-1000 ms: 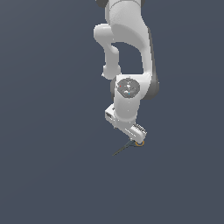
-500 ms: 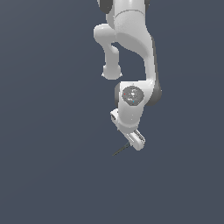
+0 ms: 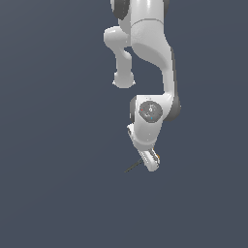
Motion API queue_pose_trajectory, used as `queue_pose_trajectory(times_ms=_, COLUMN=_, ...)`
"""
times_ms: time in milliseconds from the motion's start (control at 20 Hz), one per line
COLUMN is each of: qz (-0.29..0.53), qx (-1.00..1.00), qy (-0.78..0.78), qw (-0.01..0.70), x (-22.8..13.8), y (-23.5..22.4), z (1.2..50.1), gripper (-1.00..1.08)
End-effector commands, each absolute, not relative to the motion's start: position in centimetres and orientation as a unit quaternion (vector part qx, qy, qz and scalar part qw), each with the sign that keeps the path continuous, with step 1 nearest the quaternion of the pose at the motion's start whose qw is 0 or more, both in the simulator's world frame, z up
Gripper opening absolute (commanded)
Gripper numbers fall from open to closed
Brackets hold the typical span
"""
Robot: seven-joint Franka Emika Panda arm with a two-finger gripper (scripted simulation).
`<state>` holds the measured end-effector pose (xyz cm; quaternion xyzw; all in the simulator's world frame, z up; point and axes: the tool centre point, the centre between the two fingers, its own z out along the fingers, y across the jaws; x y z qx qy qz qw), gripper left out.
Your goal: Pick up the object and move it to a goal position.
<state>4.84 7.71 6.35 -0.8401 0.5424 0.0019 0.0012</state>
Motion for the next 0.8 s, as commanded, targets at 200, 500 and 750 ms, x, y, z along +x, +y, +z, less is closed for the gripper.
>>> queue_pose_trajectory(times_ms=200, qz=0.0, qx=-0.825, qy=0.565, qw=0.0, x=5.0, y=8.0, z=5.9, gripper=1.0)
queue_pose_trajectory(times_ms=500, qz=0.0, qx=-0.825, qy=0.566, qw=0.0, x=5.0, y=8.0, z=5.7, gripper=1.0)
queue_pose_trajectory(times_ms=750, qz=0.0, qx=-0.824, qy=0.566, qw=0.0, x=5.0, y=8.0, z=4.1, gripper=1.0)
